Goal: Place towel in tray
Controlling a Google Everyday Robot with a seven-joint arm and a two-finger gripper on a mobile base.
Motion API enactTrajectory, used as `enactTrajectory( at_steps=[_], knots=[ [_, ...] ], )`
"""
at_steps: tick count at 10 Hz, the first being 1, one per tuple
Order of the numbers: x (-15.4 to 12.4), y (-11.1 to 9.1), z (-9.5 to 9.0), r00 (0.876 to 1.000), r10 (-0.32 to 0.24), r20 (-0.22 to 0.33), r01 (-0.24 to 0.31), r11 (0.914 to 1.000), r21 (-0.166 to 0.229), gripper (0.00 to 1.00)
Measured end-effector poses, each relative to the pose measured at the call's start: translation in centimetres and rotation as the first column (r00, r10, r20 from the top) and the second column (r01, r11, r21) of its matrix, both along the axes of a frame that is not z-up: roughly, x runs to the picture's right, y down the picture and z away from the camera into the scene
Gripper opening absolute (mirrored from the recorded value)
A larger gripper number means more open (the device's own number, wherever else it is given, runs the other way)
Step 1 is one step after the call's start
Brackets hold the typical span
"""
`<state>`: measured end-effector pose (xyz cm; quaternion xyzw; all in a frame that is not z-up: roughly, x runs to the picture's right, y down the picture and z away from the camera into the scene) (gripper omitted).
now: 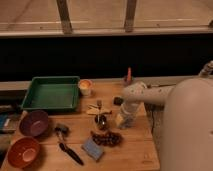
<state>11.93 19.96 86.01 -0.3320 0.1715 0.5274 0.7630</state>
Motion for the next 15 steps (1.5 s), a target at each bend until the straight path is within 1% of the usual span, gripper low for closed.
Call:
enactTrajectory(
  at_steps=[1, 2, 4, 5, 7, 8, 10, 11, 12, 13, 15],
  knots=[
    [0.2, 0.0, 0.0, 1.0, 0.002, -0.003, -0.002, 1.0, 0.006, 0.37],
    [0.7, 0.1, -0.5, 1.0, -0.002, -0.019, 0.003, 0.9999, 0.012, 0.22],
    [1.0, -0.4, -1.4, 1.0, -0.007, -0.03, 0.008, 0.9995, 0.032, 0.05],
    [1.2, -0.8, -2.0, 0.999, -0.002, -0.032, 0.003, 0.9989, 0.048, 0.0],
    [1.3, -2.0, -3.5, 1.0, 0.016, -0.021, -0.014, 0.9957, 0.091, 0.0],
    [1.6, -2.9, -4.4, 0.999, 0.031, -0.015, -0.029, 0.9924, 0.12, 0.0],
    [1.6, -5.3, -6.7, 0.998, 0.054, 0.017, -0.057, 0.9805, 0.188, 0.0],
    [1.0, -6.9, -7.8, 0.998, 0.057, 0.039, -0.064, 0.9722, 0.225, 0.0],
    [-0.1, -8.7, -8.8, 0.997, 0.048, 0.064, -0.063, 0.9638, 0.259, 0.0],
    [-1.2, -9.9, -9.2, 0.996, 0.037, 0.082, -0.059, 0.9584, 0.279, 0.0],
    [-5.0, -12.9, -9.6, 0.992, -0.004, 0.128, -0.037, 0.9461, 0.322, 0.0]
  ],
)
